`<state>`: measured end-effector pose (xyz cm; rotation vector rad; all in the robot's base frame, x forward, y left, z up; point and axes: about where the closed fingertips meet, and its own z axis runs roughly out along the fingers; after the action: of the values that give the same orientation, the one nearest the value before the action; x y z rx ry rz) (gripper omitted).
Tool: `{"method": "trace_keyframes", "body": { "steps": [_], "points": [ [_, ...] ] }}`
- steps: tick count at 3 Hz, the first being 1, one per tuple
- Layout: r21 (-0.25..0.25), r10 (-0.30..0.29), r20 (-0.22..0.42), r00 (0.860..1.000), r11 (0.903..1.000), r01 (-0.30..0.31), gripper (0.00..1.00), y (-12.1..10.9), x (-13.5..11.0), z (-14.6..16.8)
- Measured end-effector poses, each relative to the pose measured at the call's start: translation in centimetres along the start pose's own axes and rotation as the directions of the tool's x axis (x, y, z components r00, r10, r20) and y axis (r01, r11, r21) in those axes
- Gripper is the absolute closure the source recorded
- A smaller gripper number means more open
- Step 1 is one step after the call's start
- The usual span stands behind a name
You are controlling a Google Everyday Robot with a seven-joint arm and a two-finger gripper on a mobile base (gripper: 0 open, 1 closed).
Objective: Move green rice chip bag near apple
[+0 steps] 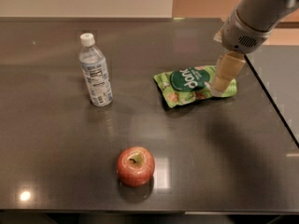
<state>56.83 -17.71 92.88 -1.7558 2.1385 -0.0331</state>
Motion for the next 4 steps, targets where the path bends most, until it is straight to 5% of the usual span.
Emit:
{"method": "trace_keyframes", "body": {
  "steps": [4],
  "points": [
    [-0.074,-0.029,-0.032,0.999,0.9969,0.026,0.00,-1.5,0.6,6.5]
  ]
}}
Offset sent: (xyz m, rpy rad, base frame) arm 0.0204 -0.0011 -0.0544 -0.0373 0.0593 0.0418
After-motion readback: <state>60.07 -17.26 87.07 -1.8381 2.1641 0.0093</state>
